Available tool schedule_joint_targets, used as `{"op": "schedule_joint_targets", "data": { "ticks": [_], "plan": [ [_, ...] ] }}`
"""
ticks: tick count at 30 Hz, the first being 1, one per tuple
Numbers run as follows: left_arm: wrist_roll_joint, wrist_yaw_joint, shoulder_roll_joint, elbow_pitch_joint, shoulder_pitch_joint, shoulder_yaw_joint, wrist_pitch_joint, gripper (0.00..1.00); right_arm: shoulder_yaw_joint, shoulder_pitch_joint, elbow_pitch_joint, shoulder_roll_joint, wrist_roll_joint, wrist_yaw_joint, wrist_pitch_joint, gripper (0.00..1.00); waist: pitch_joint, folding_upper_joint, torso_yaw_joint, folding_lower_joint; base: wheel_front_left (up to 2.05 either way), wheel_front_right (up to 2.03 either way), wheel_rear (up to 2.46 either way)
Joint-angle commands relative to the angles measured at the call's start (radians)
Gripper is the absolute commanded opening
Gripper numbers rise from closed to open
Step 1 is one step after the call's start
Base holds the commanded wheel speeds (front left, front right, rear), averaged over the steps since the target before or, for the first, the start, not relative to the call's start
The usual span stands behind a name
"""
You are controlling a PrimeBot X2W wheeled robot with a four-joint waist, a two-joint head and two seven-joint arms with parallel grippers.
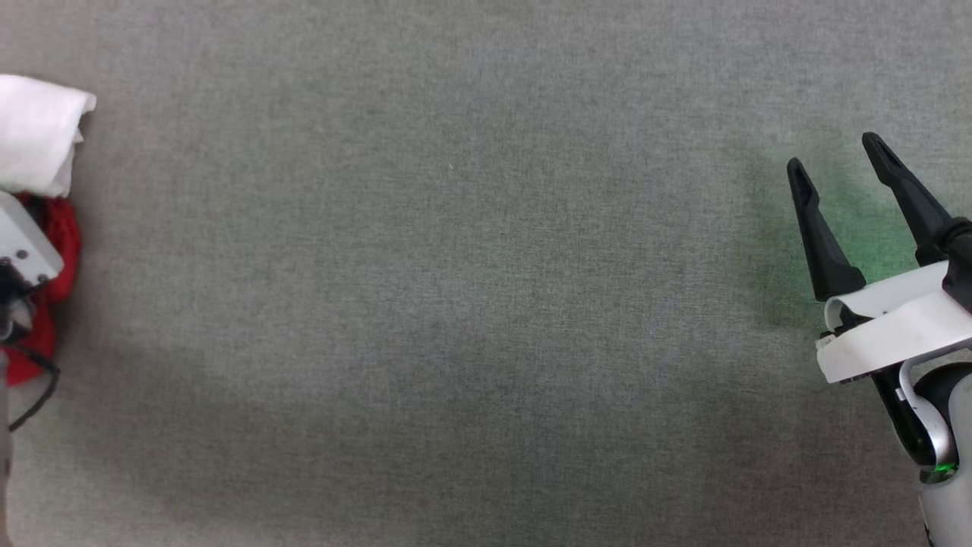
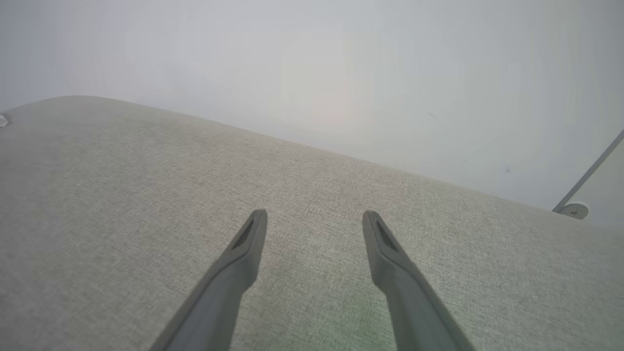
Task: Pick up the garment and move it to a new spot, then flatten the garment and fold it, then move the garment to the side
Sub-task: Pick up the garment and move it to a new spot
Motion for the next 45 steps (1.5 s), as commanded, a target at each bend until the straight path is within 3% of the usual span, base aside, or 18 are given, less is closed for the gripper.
{"op": "schedule_joint_targets", "data": {
  "ticks": [1, 7, 13, 20, 33, 45],
  "plan": [
    [0.011, -0.016, -0.045, 0.036, 0.041, -0.027, 0.012, 0.00, -0.008, 0.008, 0.005, 0.005, -0.007, -0.001, -0.008, 1.00, -0.037, 0.0000, 0.023, 0.0000, 0.00, 0.00, 0.00],
    [0.038, -0.018, 0.024, -0.019, -0.024, -0.050, -0.094, 0.00, -0.023, 0.041, 0.032, 0.023, 0.002, -0.001, -0.029, 1.00, -0.119, 0.0000, 0.056, 0.0000, 0.00, 0.00, 0.00],
    [0.046, -0.024, 0.057, -0.085, -0.049, -0.072, -0.185, 0.00, -0.046, 0.083, 0.057, 0.053, 0.008, -0.001, -0.051, 1.00, -0.206, 0.0000, 0.088, 0.0000, 0.00, 0.00, 0.00],
    [0.059, -0.025, 0.081, -0.184, -0.081, -0.116, -0.198, 0.00, -0.073, 0.122, 0.072, 0.080, 0.007, -0.001, -0.070, 1.00, -0.282, 0.0000, 0.118, 0.0000, 0.00, 0.00, 0.00],
    [-0.040, -0.025, 0.137, -0.492, -0.063, -0.223, -0.051, 0.00, -0.124, 0.171, 0.077, 0.125, 0.000, -0.001, -0.095, 1.00, -0.385, 0.0000, 0.128, 0.0000, 0.00, 0.00, 0.00],
    [-0.098, -0.003, 0.157, -0.828, 0.015, -0.270, 0.158, 0.00, -0.208, 0.205, 0.068, 0.156, -0.020, -0.001, -0.116, 1.00, -0.411, 0.0000, 0.015, 0.0000, 0.00, 0.00, 0.00]
  ]
}}
